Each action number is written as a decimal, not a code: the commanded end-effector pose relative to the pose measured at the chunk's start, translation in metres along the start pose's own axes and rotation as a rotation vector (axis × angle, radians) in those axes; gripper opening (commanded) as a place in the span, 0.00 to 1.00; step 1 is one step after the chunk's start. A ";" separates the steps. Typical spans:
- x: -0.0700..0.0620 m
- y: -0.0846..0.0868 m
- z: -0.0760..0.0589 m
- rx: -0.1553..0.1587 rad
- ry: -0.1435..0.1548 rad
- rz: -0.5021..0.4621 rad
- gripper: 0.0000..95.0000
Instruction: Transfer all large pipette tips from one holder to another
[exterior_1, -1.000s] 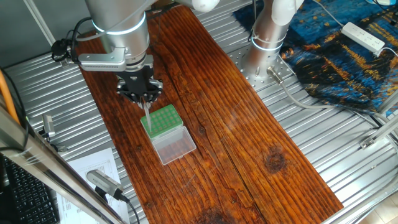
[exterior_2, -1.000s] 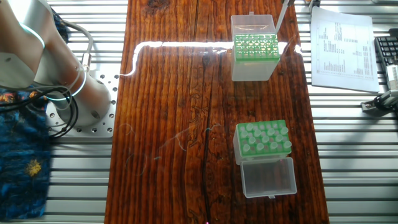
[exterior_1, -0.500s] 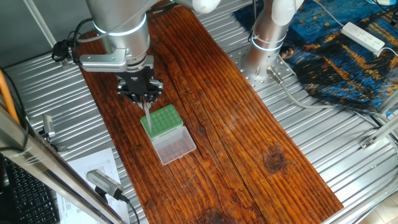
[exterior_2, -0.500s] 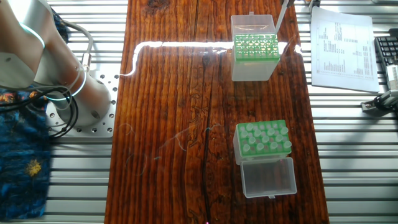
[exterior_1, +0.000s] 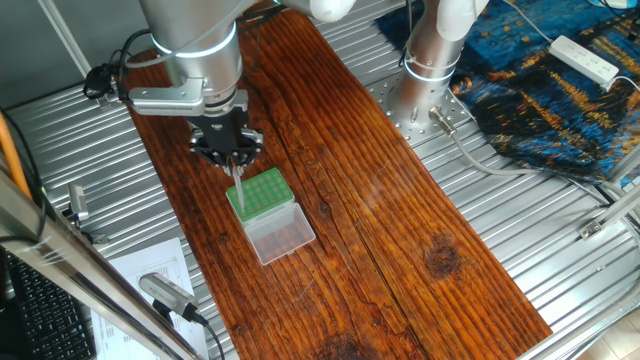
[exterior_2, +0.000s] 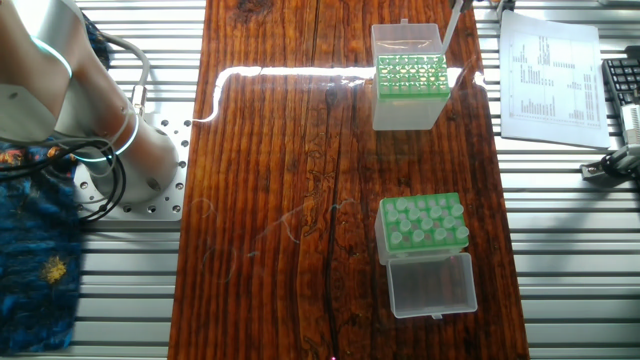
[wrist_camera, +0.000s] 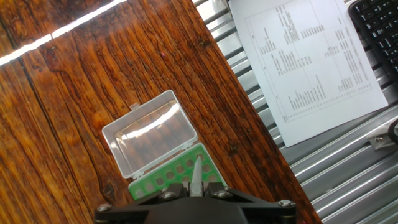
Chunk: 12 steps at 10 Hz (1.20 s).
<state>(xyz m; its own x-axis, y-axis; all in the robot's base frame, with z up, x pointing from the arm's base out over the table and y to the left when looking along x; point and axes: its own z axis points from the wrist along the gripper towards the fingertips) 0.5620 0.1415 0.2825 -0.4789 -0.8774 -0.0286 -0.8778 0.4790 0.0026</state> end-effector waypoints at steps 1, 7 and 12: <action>0.001 0.000 0.000 -0.001 0.000 0.000 0.00; 0.002 0.000 0.004 -0.002 -0.002 0.002 0.00; 0.003 0.000 0.004 -0.004 -0.005 0.001 0.20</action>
<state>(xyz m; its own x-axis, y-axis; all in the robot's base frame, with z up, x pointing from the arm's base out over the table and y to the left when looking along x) 0.5609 0.1394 0.2784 -0.4804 -0.8764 -0.0333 -0.8770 0.4805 0.0064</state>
